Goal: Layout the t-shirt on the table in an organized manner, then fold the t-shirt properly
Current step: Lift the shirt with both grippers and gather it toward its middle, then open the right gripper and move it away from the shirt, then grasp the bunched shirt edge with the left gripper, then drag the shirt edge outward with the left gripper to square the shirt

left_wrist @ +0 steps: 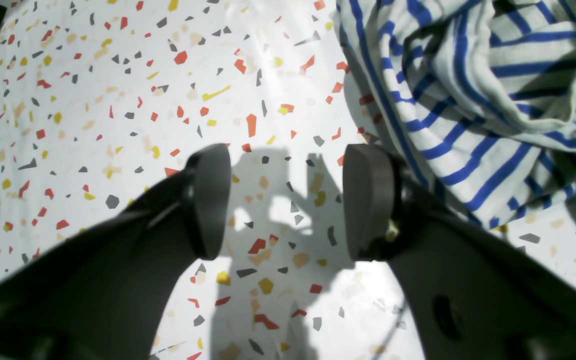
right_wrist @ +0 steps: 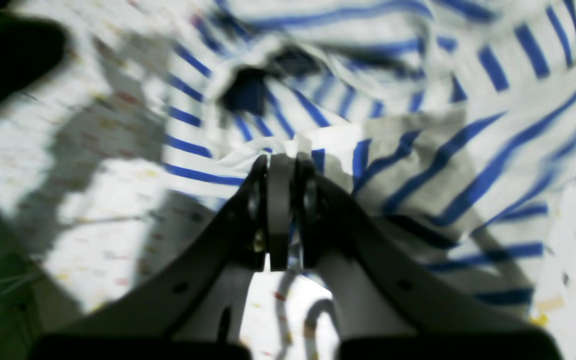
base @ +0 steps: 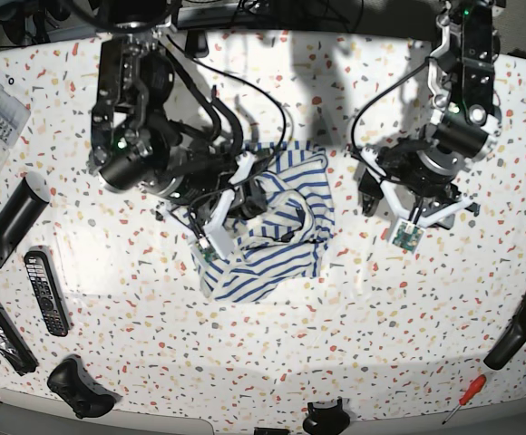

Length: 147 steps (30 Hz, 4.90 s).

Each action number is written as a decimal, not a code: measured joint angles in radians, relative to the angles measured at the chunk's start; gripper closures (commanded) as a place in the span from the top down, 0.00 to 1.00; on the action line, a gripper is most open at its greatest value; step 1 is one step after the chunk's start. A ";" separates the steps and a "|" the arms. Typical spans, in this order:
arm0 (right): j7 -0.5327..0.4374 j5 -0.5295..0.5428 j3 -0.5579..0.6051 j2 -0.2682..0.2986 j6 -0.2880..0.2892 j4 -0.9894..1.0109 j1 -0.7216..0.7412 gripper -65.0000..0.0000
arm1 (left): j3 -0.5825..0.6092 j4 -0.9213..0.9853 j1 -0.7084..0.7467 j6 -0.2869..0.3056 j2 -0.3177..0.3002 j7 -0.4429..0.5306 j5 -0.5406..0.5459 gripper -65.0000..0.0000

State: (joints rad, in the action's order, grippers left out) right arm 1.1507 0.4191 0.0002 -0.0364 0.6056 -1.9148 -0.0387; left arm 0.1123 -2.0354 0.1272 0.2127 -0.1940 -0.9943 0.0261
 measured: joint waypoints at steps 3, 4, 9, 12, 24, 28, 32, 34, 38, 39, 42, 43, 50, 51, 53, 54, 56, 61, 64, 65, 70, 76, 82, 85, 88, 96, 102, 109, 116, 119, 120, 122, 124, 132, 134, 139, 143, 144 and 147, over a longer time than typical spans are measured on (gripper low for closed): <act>-0.003 0.020 0.013 0.000 0.000 -0.084 -0.043 0.00 | 0.000 0.000 0.000 0.000 0.000 0.000 0.000 0.50; -0.002 0.019 0.019 0.000 0.000 -0.106 -0.061 0.00 | 0.000 0.000 0.000 0.000 0.000 0.000 0.000 0.50; 0.003 0.019 0.097 0.001 -0.001 -0.155 -0.124 0.00 | 0.000 0.000 0.000 0.000 0.000 0.000 0.000 0.50; 0.002 0.057 0.158 0.001 -0.001 -0.155 -0.125 0.00 | 0.000 0.000 0.000 0.000 0.000 0.000 0.000 0.50; 0.001 0.021 0.261 -0.016 -0.027 -0.154 -0.136 0.00 | 0.001 0.000 0.000 0.001 -0.109 0.001 0.000 0.50; 0.000 0.018 0.260 -0.016 -0.027 -0.154 -0.136 0.24 | 0.001 0.000 0.000 0.000 -0.139 0.000 0.000 0.50; 0.000 0.018 0.260 -0.016 -0.027 -0.154 -0.132 0.38 | 0.001 0.000 0.000 0.000 -0.138 0.000 0.003 0.50; 0.001 0.015 0.260 -0.016 -0.027 -0.154 -0.111 0.38 | 0.001 0.000 0.000 0.000 -0.138 0.000 0.003 0.50; -0.005 -0.037 0.260 -0.016 -0.027 -0.154 -0.026 0.38 | 0.001 0.000 0.000 0.000 -0.138 0.001 0.003 0.50; -0.009 -0.082 0.261 -0.016 -0.027 -0.154 -0.003 0.38 | 0.001 0.000 0.000 0.000 -0.138 0.008 0.003 0.50; -0.067 -0.208 0.258 -0.016 -0.052 -0.154 0.047 0.38 | 0.002 0.000 -0.001 0.051 -0.138 0.107 0.004 0.50; -0.099 -0.242 0.252 -0.016 -0.084 -0.154 0.058 0.38 | 0.002 0.000 -0.003 0.107 -0.138 0.124 0.037 0.50; -0.164 -0.457 -0.005 -0.019 -0.327 -0.156 0.163 0.38 | 0.011 0.030 -0.060 0.267 -0.137 0.105 0.202 0.50; -0.154 -0.456 -0.055 -0.017 -0.325 -0.156 0.156 0.38 | 0.011 0.046 -0.076 0.267 -0.137 0.107 0.203 0.50; -0.124 -0.381 -0.145 -0.010 -0.254 -0.156 0.120 0.38 | 0.011 0.089 -0.109 0.270 -0.138 0.117 0.208 0.50; -0.111 -0.300 -0.182 0.003 -0.203 -0.155 0.094 0.38 | 0.013 0.122 -0.130 0.271 -0.138 0.124 0.206 0.50; -0.110 -0.170 -0.245 0.039 -0.100 -0.155 0.037 0.38 | 0.034 0.196 -0.177 0.267 -0.139 0.123 0.199 0.50; -0.114 0.003 -0.448 0.129 0.019 -0.155 -0.062 0.38 | 0.184 0.287 -0.246 0.300 -0.144 0.206 0.216 0.50; -0.110 0.057 -0.595 0.160 0.043 -0.155 -0.103 0.37 | 0.268 0.286 -0.285 0.261 -0.132 0.293 0.191 0.50; -0.108 0.079 -0.640 0.166 0.047 -0.155 -0.112 0.37 | 0.287 0.284 -0.298 0.240 -0.128 0.300 0.172 0.50; -0.064 0.227 -0.802 0.187 0.068 -0.155 -0.137 0.37 | 0.353 0.285 -0.319 0.203 -0.139 0.291 0.065 0.50; -0.022 0.309 -0.863 0.189 0.069 -0.155 -0.139 0.37 | 0.447 0.362 -0.324 0.161 -0.134 0.314 -0.079 0.50; -0.016 0.314 -0.861 0.189 0.069 -0.155 -0.139 0.37 | 0.491 0.369 -0.325 0.085 -0.138 0.372 -0.122 0.50; -0.003 0.325 -0.861 0.188 0.069 -0.155 -0.139 0.37 | 0.494 0.369 -0.327 0.057 -0.133 0.374 -0.136 0.50; -0.004 0.350 -0.861 0.188 0.069 -0.156 -0.139 0.37 | 0.493 0.369 -0.330 0.052 -0.139 0.367 -0.137 0.50; -0.004 0.349 -0.861 0.188 0.069 -0.156 -0.139 0.37 | 0.492 0.433 -0.335 0.051 -0.132 0.374 -0.155 0.49; -0.003 0.348 -0.861 0.189 0.069 -0.156 -0.139 0.37 | 0.492 0.510 -0.341 0.022 -0.093 0.367 -0.154 0.49; -0.003 0.348 -0.861 0.188 0.069 -0.156 -0.139 0.37 | 0.491 0.467 -0.361 -0.003 -0.069 0.309 -0.155 0.49; -0.004 0.348 -0.861 0.188 0.069 -0.156 -0.139 0.37 | 0.492 0.430 -0.361 -0.003 -0.069 0.343 -0.154 0.44; -0.004 0.349 -0.861 0.188 0.069 -0.156 -0.139 0.37 | 0.492 0.430 -0.360 -0.003 -0.069 0.344 -0.154 0.27; -0.004 0.349 -0.861 0.188 0.069 -0.156 -0.139 0.37 | 0.492 0.430 -0.361 -0.003 -0.069 0.344 -0.154 0.21; -0.004 0.349 -0.861 0.188 0.069 -0.156 -0.139 0.37 | 0.492 0.430 -0.361 -0.003 -0.069 0.344 -0.154 0.12; -0.004 0.348 -0.861 0.188 0.069 -0.156 -0.139 0.37 | 0.492 0.430 -0.361 -0.003 -0.069 0.344 -0.154 0.03; -0.003 0.348 -0.861 0.188 0.069 -0.156 -0.139 0.37 | 0.491 0.430 -0.361 -0.004 -0.070 0.350 -0.235 0.00; -0.004 0.349 -0.861 0.188 0.069 -0.156 -0.139 0.37 | 0.491 0.430 -0.364 -0.030 -0.076 0.352 -0.264 0.00; -0.003 0.348 -0.861 0.188 0.069 -0.156 -0.139 0.37 | 0.491 0.430 -0.386 -0.064 -0.117 0.356 -0.270 0.00; -0.004 0.349 -0.861 0.188 0.069 -0.156 -0.139 0.37 | 0.491 0.430 -0.391 -0.066 -0.151 0.386 -0.270 0.00; -0.003 0.348 -0.861 0.188 0.069 -0.156 -0.139 0.37 | 0.491 0.430 -0.391 -0.066 -0.164 0.403 -0.271 0.00; -0.004 0.349 -0.861 0.188 0.069 -0.156 -0.139 0.37 | 0.491 0.430 -0.392 -0.073 -0.189 0.423 -0.232 0.00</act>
State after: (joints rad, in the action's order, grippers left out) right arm 1.1469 0.7677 -0.8604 0.1520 0.6746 -2.0705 -0.1776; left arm 0.6029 -1.6054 -0.2646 0.1394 -0.3828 -0.5713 -0.2058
